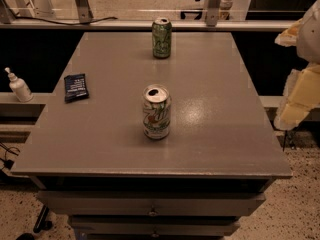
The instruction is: Knock 7up can over
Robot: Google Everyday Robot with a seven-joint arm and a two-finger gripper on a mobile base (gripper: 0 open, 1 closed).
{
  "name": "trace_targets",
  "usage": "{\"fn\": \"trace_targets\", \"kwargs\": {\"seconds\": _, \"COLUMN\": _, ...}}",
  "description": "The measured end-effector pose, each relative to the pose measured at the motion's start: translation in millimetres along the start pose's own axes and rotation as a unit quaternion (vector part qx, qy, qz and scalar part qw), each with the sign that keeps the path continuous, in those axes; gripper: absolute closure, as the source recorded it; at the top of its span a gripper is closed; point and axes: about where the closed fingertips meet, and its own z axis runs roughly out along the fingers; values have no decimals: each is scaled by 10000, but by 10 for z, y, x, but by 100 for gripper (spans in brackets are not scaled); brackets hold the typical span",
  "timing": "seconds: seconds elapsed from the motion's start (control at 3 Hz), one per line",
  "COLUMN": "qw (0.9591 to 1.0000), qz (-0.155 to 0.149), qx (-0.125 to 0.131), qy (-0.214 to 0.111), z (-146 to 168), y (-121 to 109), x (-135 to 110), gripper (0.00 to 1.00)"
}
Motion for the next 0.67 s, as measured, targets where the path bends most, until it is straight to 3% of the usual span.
{"fn": "trace_targets", "kwargs": {"seconds": 0.33, "qw": 10000, "qz": 0, "qx": 23, "qy": -25, "z": -5, "y": -1, "x": -9, "gripper": 0}}
{"fn": "trace_targets", "kwargs": {"seconds": 0.67, "qw": 9992, "qz": 75, "qx": 101, "qy": -391, "z": 126, "y": 50, "x": -129, "gripper": 0}}
